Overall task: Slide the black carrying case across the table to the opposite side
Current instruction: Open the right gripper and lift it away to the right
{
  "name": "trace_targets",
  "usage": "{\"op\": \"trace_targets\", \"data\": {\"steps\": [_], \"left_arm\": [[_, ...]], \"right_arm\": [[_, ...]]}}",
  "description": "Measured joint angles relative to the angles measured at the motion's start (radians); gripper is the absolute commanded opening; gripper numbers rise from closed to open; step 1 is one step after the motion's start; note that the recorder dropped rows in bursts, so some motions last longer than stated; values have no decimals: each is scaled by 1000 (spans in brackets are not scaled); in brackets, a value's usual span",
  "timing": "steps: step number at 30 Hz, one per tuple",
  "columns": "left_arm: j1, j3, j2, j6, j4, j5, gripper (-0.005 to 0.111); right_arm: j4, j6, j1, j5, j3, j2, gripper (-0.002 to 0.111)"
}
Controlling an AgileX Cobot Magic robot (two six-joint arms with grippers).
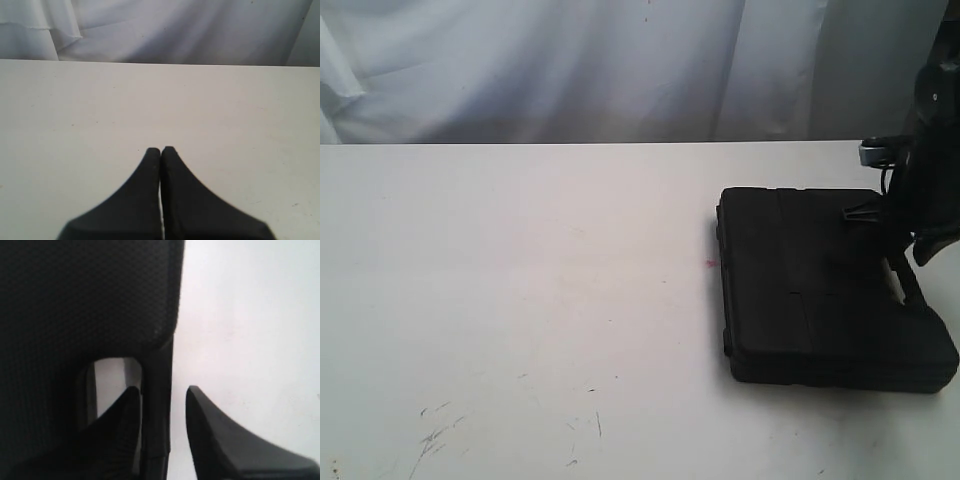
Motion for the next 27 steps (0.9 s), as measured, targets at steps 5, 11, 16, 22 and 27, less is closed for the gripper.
{"op": "trace_targets", "data": {"steps": [5,11,16,22,27], "left_arm": [[0,0,0,0,0,0,0],[0,0,0,0,0,0,0],[0,0,0,0,0,0,0],[0,0,0,0,0,0,0],[0,0,0,0,0,0,0]], "right_arm": [[15,2,-13,-3,0,-41,41],[156,2,-19,-3,0,-176,31],[337,-74,-19,7,17,-360,0],[465,-162,43,-159,251,-741,0],[480,-168,116,-285,466,-1034,0]]}}
